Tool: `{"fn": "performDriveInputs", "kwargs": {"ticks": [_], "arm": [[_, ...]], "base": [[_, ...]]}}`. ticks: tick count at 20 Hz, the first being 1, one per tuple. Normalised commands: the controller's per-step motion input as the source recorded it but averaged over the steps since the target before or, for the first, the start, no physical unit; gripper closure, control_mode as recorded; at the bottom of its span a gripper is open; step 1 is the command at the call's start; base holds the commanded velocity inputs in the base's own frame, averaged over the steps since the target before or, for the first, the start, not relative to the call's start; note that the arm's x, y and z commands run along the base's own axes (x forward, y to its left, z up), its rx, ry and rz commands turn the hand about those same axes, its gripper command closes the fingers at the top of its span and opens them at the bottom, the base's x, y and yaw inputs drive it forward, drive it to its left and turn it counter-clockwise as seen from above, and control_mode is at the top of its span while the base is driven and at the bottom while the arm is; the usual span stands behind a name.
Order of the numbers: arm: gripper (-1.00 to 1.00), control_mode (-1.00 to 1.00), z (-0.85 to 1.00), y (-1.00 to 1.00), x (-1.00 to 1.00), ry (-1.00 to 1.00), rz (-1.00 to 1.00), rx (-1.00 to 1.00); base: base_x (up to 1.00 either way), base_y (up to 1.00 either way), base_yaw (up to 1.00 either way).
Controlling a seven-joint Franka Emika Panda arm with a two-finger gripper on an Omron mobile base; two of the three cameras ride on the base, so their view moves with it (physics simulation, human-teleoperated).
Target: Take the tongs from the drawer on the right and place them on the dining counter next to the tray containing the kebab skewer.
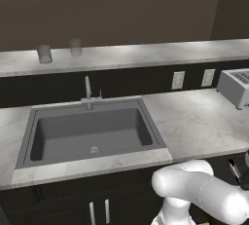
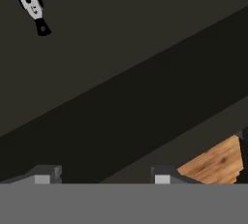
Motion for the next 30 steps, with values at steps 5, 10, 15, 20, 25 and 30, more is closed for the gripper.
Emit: {"fn": "performDriveInputs", "kwargs": {"ticks": [5, 10, 15, 20, 25, 30], "arm": [[-1.0, -1.0, -0.69, -0.14, -0.8, 0.0, 0.0, 0.09], [-1.0, -1.0, -0.54, -0.03, -0.6, 0.0, 0.0, 0.05], [-1.0, -1.0, -0.07, 0.07, -0.2, -0.02, 0.0, 0.06], [-1.0, -1.0, 0.28, 0.31, -0.06, 0.0, 0.01, 0.04], [-1.0, -1.0, 0.27, 0.53, 0.03, 0.0, 0.1, 0.0], [-1.0, -1.0, 0.1, 0.51, 0.15, -0.14, 0.13, 0.0]], "base": [[0.0, 0.0, 0.0], [0.0, 0.0, 0.0], [0.0, 0.0, 0.0], [0.0, 0.0, 0.0], [0.0, 0.0, 0.0], [0.0, 0.0, 0.0]]}}
